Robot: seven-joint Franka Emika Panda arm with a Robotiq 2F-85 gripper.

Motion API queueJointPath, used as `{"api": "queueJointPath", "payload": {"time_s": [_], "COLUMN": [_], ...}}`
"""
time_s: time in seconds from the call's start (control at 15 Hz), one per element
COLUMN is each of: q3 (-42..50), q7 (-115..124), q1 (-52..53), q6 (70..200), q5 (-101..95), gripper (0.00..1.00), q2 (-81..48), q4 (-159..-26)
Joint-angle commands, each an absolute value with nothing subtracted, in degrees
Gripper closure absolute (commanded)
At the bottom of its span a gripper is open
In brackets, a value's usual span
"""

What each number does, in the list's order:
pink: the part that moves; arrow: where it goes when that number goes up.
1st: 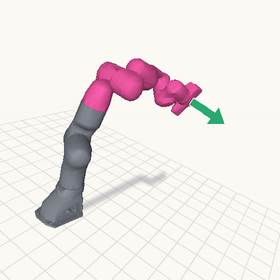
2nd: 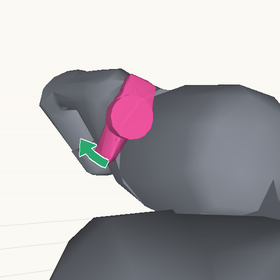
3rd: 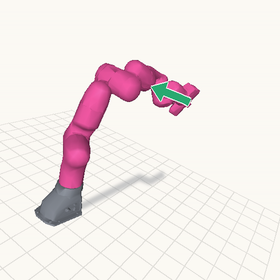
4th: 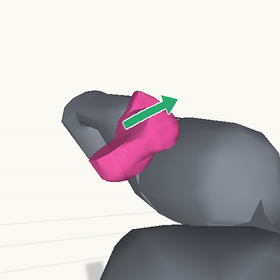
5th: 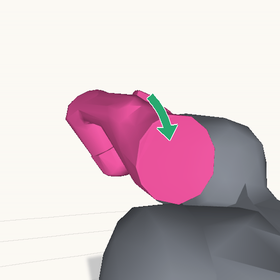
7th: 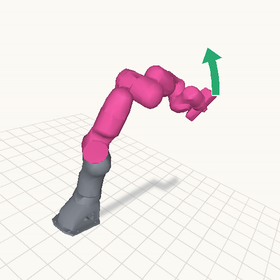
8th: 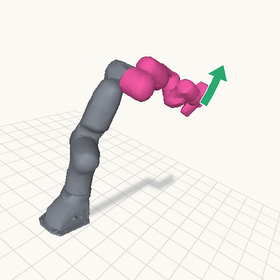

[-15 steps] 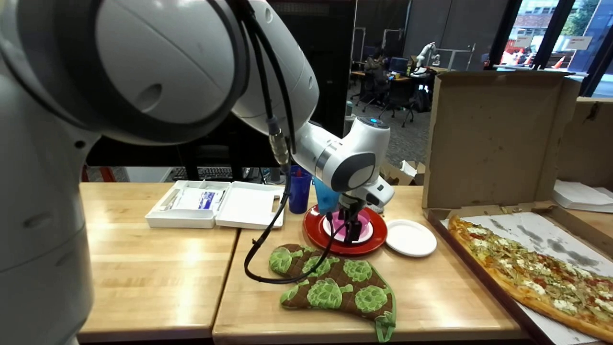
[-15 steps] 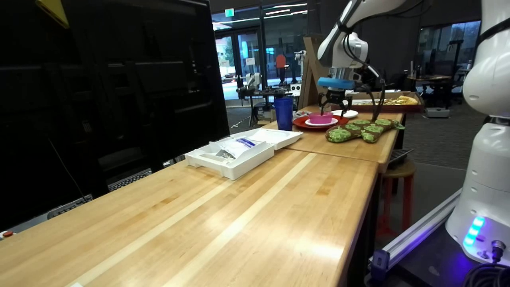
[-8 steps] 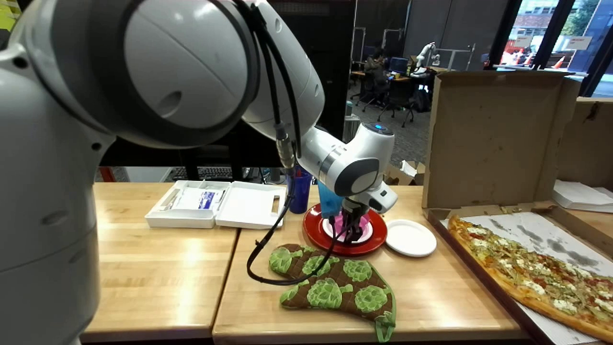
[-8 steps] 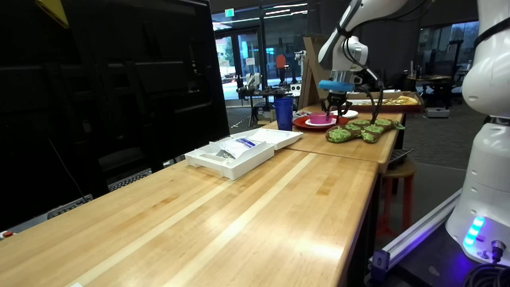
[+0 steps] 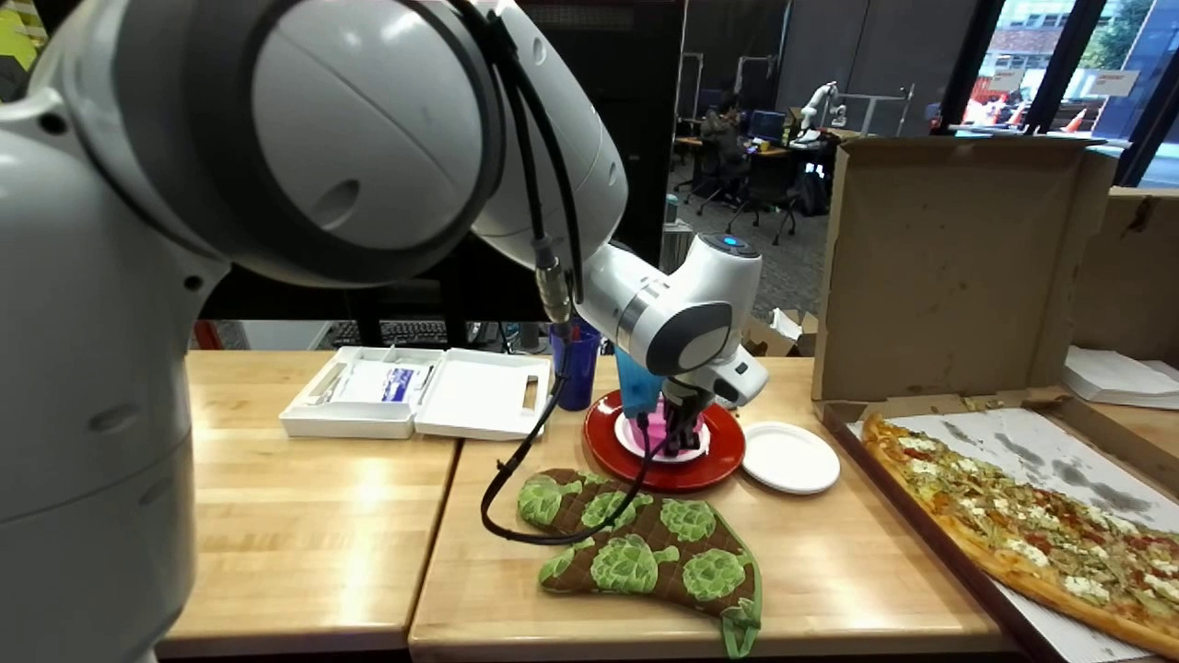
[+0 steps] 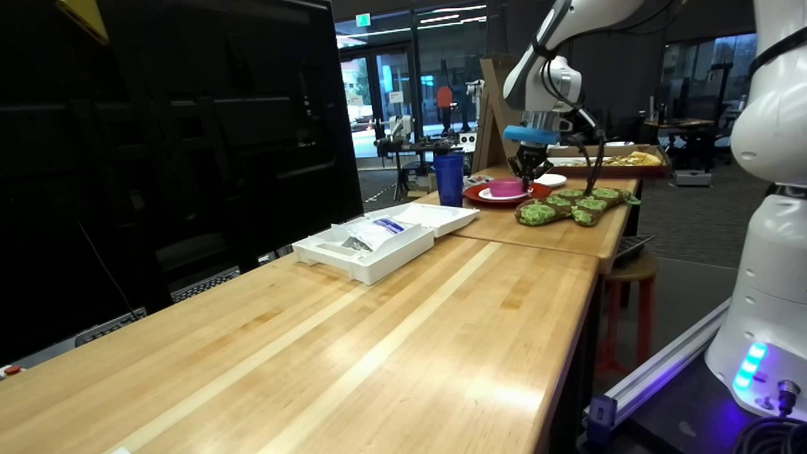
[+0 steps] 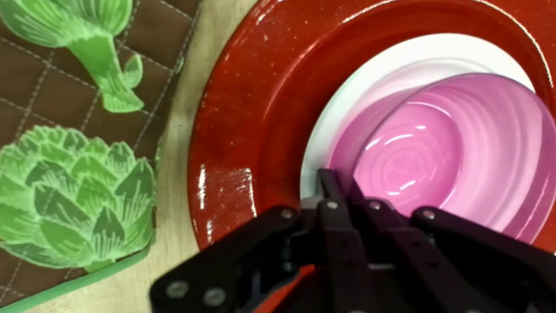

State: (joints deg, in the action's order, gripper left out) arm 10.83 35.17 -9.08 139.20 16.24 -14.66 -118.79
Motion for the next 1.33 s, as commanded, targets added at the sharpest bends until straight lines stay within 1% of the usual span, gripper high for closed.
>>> {"api": "queueJointPath", "payload": {"time_s": [0.0,0.33,0.73,1.0,1.27], "q3": [10.9,11.4,11.5,10.8,10.7], "q7": [34.3,33.8,32.5,27.8,21.7], "q1": [-9.0,-8.4,-8.8,-9.5,-10.4], "q6": [139.8,140.1,142.4,143.5,143.0], "q5": [16.7,14.3,10.2,8.7,6.8], "gripper": [0.99,0.99,0.99,0.99,0.99], "q2": [-14.0,-9.9,-0.1,7.0,11.0], "q4": [-119.2,-122.7,-131.7,-138.6,-143.0]}}
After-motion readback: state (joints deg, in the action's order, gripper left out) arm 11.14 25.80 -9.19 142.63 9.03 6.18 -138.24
